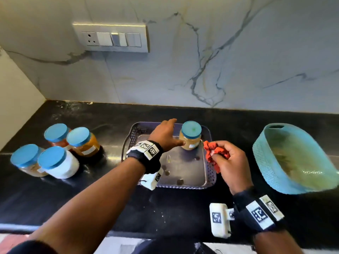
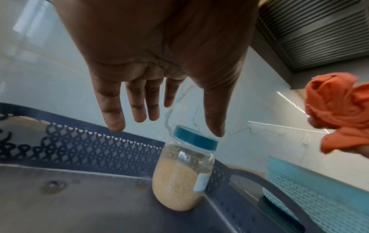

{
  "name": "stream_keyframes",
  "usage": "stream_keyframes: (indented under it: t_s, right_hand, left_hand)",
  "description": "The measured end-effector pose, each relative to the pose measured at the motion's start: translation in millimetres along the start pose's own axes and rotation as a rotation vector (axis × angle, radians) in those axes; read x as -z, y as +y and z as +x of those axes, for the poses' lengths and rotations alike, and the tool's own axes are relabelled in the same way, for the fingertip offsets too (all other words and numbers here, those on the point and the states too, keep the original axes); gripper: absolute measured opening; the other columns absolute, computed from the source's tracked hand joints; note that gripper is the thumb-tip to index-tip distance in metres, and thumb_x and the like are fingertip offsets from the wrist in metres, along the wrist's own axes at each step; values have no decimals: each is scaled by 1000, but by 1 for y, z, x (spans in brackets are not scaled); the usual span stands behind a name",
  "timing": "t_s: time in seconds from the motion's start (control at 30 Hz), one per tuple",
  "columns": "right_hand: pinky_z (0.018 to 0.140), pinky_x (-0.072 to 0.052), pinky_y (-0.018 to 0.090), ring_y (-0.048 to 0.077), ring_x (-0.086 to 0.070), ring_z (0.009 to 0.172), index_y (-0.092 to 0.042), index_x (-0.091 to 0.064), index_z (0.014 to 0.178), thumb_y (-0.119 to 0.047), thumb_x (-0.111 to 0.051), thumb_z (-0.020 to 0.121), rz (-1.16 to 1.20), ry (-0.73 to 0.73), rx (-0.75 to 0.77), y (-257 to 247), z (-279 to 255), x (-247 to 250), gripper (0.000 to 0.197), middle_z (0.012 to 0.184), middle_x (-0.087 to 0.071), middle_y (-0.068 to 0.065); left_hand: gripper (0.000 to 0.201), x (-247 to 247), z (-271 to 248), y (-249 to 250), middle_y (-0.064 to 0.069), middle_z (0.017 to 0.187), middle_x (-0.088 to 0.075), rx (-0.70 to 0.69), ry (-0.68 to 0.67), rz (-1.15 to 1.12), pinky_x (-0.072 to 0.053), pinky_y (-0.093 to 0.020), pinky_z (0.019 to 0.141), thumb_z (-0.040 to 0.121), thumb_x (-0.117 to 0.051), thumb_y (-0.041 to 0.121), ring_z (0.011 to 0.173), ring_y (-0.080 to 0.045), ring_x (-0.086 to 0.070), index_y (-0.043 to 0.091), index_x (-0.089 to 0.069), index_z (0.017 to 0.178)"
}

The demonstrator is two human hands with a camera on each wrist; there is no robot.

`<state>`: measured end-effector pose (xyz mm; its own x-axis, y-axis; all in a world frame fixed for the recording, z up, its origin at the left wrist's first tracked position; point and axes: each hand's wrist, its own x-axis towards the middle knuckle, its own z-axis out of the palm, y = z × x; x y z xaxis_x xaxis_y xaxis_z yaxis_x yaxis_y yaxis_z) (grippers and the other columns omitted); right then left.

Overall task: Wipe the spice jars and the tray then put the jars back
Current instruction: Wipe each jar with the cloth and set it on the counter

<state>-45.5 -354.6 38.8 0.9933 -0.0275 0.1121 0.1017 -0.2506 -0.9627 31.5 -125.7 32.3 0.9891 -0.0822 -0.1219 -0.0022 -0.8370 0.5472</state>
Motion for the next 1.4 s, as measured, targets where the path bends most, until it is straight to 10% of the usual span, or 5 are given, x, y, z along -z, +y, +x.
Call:
stream_keyframes:
  t_s: [0.2, 0.7, 0.9, 1.03, 1.4]
  right_hand:
    - [66, -60, 37, 26, -75, 82, -20, -76, 98, 6, -63, 90, 61, 50, -117, 10, -4, 31, 30, 87, -78, 4]
    - [64, -59, 31, 27, -76, 83, -22, -74, 98, 2, -66, 90, 191, 81, -165, 13, 10, 52, 27, 89, -78, 5]
    - [90, -55, 46, 39, -69, 106, -20, -72, 112, -5, -77, 80, 406, 96, -189, 11, 16, 52, 36, 107, -75, 13]
    - [103, -51, 38, 27, -67, 117, -16, -62, 130, 21, -67, 79, 423, -10, -142, -3, 22, 38, 63, 123, -72, 9]
    - [88, -57, 43, 28, -73, 104, -18, -71, 117, 9, -61, 92, 427, -209, -53, -55, 18, -40, 37, 109, -76, 8]
  left_hand:
    - [116, -23, 26, 9, -16, 155, -43, 62, -37, 69, -37, -43, 116, 68, -92, 46, 142, -34, -43, 16, -27, 159]
    - [87, -39, 51, 23, -11, 130, -56, 96, 27, 56, -52, -35, 93, 68, -91, 47, 115, -26, -56, 14, -47, 135]
    - [85, -8, 12, 15, 5, 115, -61, 40, 158, -374, -51, -22, 82, 58, -95, 44, 103, -12, -62, 22, -48, 126]
    - [94, 23, -31, 1, 5, 118, -59, 22, 299, -780, -58, -25, 90, 52, -92, 40, 105, -4, -62, 19, -44, 130]
    - [72, 53, -112, -39, 1, 122, -68, 45, 320, -971, -59, -26, 86, 67, -95, 28, 115, -18, -67, 22, -56, 128]
